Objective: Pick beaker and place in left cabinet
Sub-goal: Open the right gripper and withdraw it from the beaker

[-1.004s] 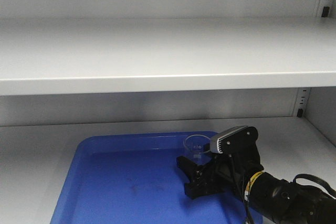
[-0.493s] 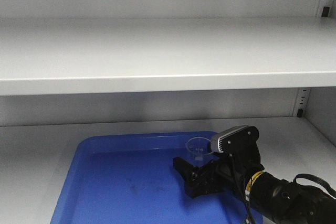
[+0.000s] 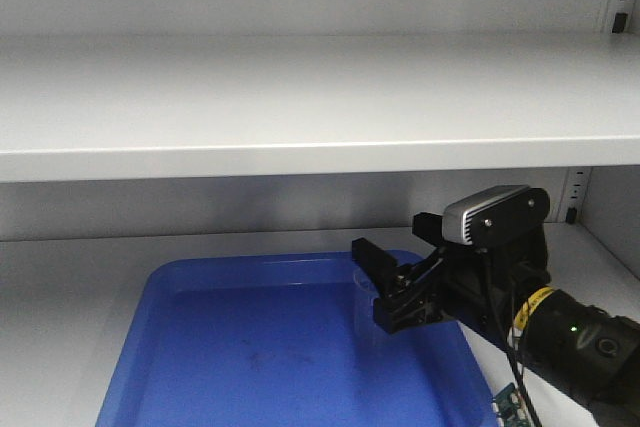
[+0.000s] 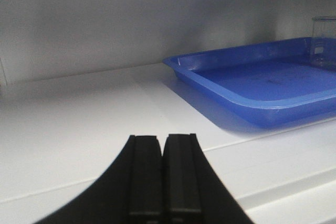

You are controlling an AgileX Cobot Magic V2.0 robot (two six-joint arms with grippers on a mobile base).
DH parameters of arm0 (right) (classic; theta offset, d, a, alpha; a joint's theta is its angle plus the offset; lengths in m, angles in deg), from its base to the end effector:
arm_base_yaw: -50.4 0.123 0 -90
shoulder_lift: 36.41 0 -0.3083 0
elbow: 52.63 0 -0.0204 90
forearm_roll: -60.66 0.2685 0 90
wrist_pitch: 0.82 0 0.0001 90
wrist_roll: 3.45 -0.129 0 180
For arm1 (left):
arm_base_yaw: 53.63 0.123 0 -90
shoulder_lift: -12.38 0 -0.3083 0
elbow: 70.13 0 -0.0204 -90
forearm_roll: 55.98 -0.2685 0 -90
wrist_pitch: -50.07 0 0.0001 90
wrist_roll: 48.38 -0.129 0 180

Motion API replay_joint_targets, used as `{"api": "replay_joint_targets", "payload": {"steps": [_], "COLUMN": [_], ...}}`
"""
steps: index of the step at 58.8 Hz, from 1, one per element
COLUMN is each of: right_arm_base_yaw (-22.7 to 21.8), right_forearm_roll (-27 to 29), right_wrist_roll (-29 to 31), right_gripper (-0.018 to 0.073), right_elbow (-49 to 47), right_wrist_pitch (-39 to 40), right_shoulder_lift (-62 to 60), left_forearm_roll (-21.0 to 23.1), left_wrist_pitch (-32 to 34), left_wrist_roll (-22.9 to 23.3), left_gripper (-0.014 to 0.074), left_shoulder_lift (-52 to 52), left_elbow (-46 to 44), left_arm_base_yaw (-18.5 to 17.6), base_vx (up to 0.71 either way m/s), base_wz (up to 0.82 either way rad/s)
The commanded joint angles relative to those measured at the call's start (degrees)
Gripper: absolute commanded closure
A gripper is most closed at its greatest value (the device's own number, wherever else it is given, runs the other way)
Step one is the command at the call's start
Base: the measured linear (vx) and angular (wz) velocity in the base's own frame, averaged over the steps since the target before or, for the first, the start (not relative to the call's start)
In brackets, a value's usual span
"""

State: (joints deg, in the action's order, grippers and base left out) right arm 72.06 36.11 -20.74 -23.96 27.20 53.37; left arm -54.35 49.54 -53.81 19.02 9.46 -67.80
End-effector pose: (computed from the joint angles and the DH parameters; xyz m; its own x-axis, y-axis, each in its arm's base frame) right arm 0.3355 0.1603 0.3154 0.0019 -0.0852 -0.9964 -0.5449 0.8354 -0.0725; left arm 0.0864 -0.0219 0.2039 0.0709 0.0504 -0.9962 0.2409 0.9683 0.0662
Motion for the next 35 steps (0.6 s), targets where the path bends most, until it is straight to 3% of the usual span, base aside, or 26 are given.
{"api": "replay_joint_targets", "payload": {"steps": [1,7,14,23,35], "right_arm_base_yaw": [-0.4,-0.4,-0.4,-0.4,-0.4], "right_forearm_roll": [1.0,1.3,2.3,2.2,2.1], "right_wrist_roll": [0.0,-0.5,-2.3,-3.6,-3.6], "right_gripper": [0.0135,0.031,0.0576,0.0569,0.0566], "right_elbow": [-1.5,-1.5,-1.5,0.3,11.4], "right_wrist_pitch": [-1.8,-9.4,-18.1,-25.8,-26.2], "right_shoulder_lift": [-3.9,-6.8,-11.1,-17.3,-28.0], "left_forearm_roll": [0.5,0.5,0.5,0.5,0.5], "left_wrist_pitch": [4.8,4.8,4.8,4.8,4.8], "left_wrist_roll": [0.2,0.2,0.2,0.2,0.2], "left_gripper": [0.0596,0.0596,0.0596,0.0596,0.0596], "left_shoulder_lift": [-1.1,-1.1,-1.1,-1.1,-1.1], "left_elbow": [0.9,0.9,0.9,0.9,0.9], "left_arm_base_yaw": [-0.3,-0.3,-0.3,-0.3,-0.3], "base_vx": [0.0,0.0,0.0,0.0,0.0], "base_wz": [0.0,0.0,0.0,0.0,0.0]}}
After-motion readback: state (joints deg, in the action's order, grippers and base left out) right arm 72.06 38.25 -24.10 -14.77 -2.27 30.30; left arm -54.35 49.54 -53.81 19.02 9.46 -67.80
